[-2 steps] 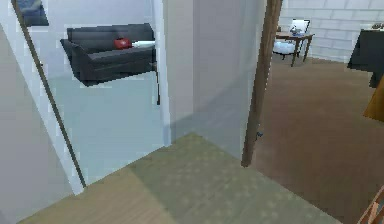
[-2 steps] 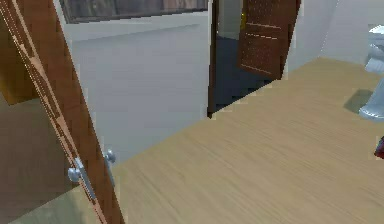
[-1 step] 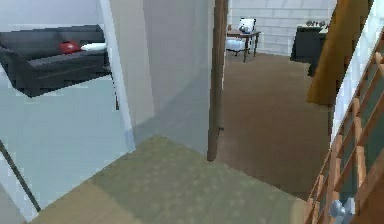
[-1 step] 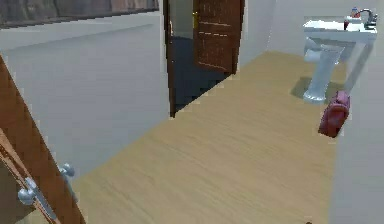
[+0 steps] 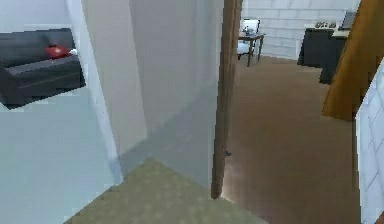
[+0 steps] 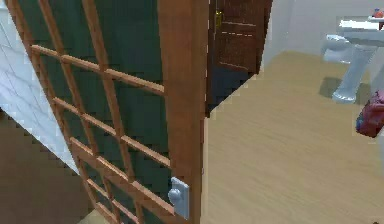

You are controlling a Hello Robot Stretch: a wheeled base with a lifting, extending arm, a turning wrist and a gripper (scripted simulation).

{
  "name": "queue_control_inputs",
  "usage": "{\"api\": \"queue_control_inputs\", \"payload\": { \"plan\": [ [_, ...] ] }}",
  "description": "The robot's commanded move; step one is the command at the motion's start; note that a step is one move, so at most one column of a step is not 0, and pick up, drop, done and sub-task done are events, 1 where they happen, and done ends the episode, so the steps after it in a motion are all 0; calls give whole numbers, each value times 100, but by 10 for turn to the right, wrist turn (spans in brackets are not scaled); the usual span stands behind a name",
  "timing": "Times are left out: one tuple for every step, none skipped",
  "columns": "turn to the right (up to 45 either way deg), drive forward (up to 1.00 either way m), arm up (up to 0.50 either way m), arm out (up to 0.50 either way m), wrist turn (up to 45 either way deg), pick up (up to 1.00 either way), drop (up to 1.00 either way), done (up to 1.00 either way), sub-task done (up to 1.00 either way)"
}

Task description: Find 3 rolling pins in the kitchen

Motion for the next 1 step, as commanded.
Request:
{"api": "queue_control_inputs", "payload": {
  "plan": [
    [300, 0, 0, 0, 0, 0, 0, 0, 0]
  ]
}}
